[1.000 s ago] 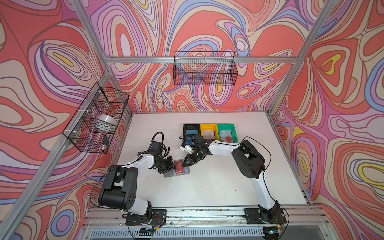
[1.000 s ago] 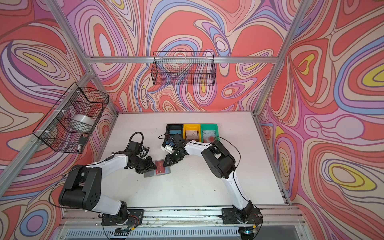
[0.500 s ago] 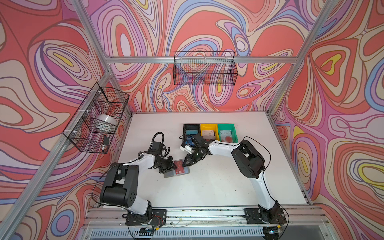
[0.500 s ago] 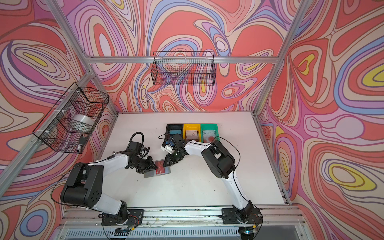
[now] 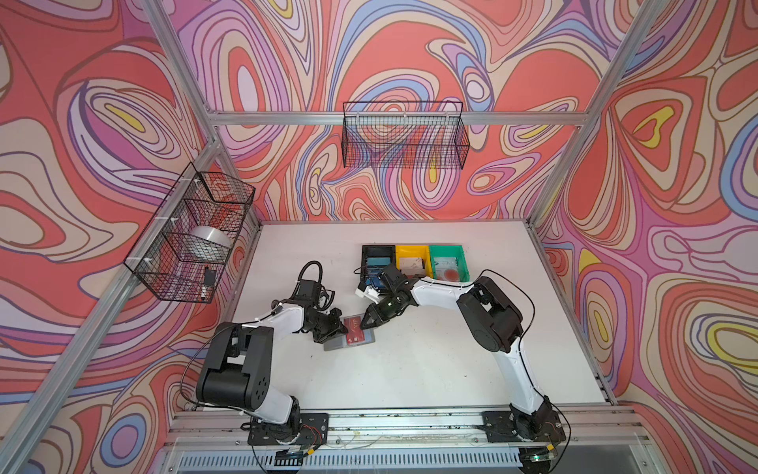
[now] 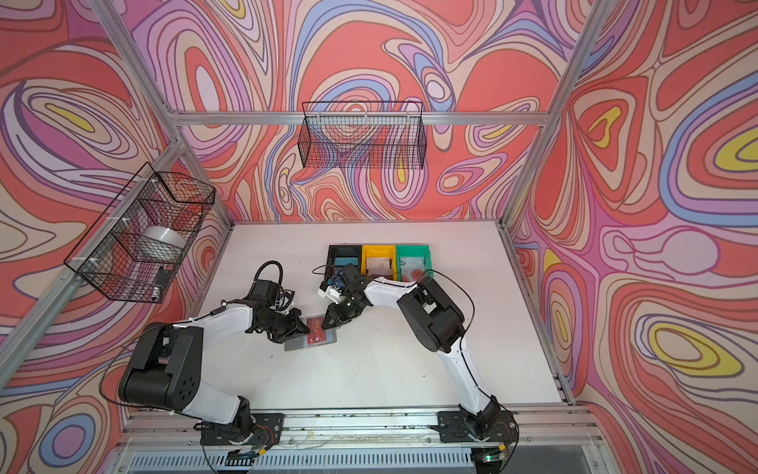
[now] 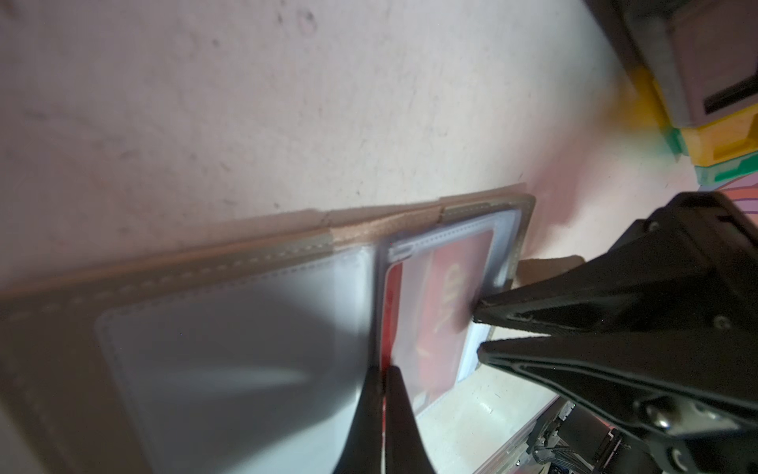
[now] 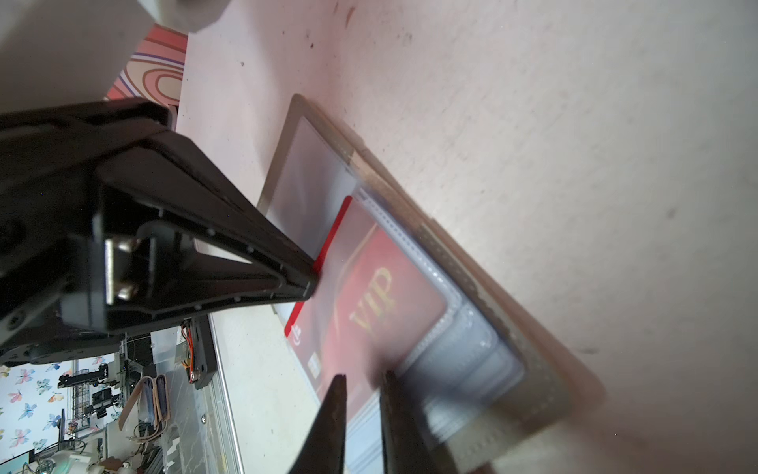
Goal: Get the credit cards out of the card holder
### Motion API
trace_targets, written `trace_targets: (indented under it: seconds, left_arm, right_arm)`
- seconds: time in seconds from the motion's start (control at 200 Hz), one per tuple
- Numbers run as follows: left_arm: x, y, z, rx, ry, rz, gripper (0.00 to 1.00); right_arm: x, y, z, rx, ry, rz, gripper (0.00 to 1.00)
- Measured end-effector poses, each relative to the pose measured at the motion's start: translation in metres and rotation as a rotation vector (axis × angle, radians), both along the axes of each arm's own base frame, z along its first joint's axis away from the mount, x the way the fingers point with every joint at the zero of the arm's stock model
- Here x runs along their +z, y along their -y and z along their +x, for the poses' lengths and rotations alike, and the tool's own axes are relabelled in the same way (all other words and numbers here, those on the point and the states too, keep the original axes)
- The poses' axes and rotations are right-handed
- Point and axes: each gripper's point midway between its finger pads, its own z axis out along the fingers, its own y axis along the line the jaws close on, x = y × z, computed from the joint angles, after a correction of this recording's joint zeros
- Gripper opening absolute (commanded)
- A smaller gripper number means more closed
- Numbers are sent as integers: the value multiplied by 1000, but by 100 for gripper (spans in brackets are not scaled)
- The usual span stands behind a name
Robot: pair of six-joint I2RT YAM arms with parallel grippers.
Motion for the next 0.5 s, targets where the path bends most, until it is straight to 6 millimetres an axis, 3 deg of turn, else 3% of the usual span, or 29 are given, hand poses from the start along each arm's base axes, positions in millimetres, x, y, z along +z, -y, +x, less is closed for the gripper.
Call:
trace_targets:
  seconds: [0.501]
  left_arm:
    - [7, -16, -3, 32, 13, 62, 0]
  right_arm:
    - [0, 0, 0, 0, 0, 1, 20]
